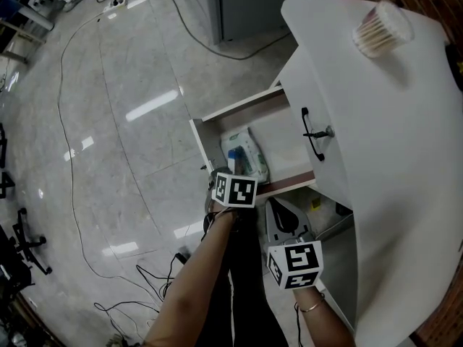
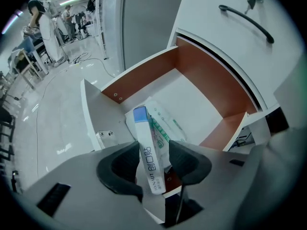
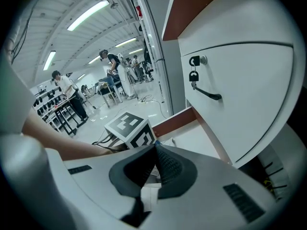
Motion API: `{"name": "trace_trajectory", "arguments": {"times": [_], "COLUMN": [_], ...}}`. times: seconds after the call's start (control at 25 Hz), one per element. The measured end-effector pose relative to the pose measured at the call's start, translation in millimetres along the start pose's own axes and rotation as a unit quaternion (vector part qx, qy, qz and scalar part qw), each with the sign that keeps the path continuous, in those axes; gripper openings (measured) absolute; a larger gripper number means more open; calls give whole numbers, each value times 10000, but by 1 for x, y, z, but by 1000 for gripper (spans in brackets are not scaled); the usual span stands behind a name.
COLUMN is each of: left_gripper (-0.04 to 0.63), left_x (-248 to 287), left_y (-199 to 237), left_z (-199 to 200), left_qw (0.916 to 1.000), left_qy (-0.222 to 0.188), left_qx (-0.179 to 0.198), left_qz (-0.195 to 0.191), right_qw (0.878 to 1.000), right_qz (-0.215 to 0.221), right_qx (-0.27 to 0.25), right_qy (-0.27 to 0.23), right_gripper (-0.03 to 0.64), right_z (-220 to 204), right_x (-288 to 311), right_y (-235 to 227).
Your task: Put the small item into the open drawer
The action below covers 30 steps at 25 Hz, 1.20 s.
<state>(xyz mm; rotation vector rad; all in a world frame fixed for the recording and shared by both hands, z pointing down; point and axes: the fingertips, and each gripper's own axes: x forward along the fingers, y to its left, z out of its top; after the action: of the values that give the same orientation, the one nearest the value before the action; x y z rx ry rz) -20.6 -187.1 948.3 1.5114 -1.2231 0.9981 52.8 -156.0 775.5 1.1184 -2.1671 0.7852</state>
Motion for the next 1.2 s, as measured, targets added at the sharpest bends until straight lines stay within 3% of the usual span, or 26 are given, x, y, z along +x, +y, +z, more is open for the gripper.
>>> {"name": "trace_trajectory", "arguments": {"times": [0.36, 0.52, 0.88, 1.2], "left_gripper": [222, 221, 200, 182], "left_x": [-32, -55, -125, -226], "left_y": [22, 27, 45, 67], "left_z": [-7, -4, -7, -12], "left_qw": [9987, 9972, 9936, 9904], "left_qy": [-301, -556, -968, -1240], "left_qx": [-382, -498, -573, -589], "left_qz": [160, 16, -99, -143], "right_qw": [10000, 10000, 9999, 9997], "right_qz": [49, 53, 36, -1], "right_qx": [-57, -69, -98, -109], "right_qy": [3, -6, -134, -232], "right_gripper": [8, 8, 8, 8], "right_z": [10, 15, 39, 80], "right_x": [0, -3, -22, -64], "right_y": [17, 25, 54, 102]}}
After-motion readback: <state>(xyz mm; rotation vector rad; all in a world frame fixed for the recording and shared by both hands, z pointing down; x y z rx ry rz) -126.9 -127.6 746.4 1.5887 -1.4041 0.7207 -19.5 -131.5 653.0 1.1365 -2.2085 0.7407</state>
